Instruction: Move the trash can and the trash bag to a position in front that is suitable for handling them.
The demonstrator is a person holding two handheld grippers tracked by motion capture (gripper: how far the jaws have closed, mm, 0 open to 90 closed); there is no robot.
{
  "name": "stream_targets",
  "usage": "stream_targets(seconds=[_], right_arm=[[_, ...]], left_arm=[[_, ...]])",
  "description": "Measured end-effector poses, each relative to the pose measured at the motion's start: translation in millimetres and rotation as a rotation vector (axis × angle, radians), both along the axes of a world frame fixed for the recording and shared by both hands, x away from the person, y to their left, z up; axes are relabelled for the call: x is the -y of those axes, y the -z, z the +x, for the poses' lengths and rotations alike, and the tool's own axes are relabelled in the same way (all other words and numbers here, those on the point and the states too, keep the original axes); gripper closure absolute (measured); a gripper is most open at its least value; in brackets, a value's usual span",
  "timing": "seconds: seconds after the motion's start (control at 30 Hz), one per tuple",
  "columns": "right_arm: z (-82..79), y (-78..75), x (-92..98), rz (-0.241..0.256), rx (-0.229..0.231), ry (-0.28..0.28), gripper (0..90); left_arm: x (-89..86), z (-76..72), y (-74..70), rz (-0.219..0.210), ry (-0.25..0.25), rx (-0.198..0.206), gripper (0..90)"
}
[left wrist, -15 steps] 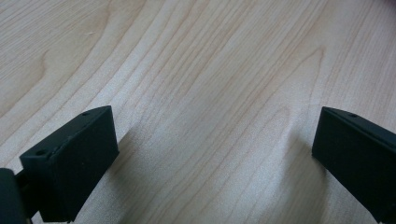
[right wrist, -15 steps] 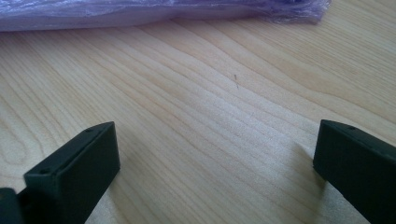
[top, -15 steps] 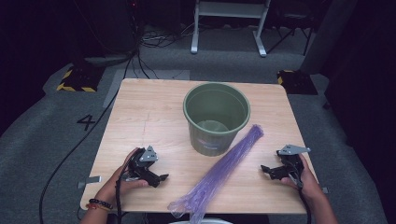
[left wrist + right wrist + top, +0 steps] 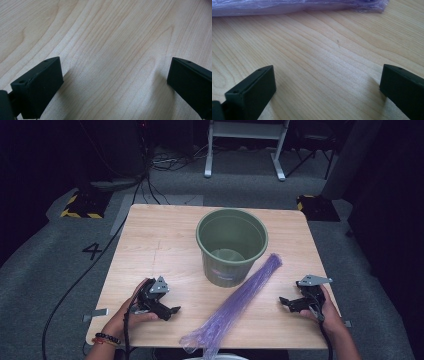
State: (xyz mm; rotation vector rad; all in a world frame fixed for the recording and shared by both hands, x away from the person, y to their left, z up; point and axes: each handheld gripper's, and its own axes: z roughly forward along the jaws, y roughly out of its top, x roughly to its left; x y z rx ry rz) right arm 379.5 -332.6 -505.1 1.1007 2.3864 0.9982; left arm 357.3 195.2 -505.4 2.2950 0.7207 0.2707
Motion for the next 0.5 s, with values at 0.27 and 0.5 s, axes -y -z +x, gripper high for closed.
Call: stream_targets(seconds=[0.27,0.5], right_arm=[[1.6,-0.6,1.6,0.007,0.008,0.03,4.7],[4.1,-3.6,6.2,0.01,0.029,0.078,15.7]], left_arm=[[0.0,0.0,0.0,0.0,0.0,0.0,0.0],[0.0,0.0,0.0,0.0,0.0,0.0,0.0]])
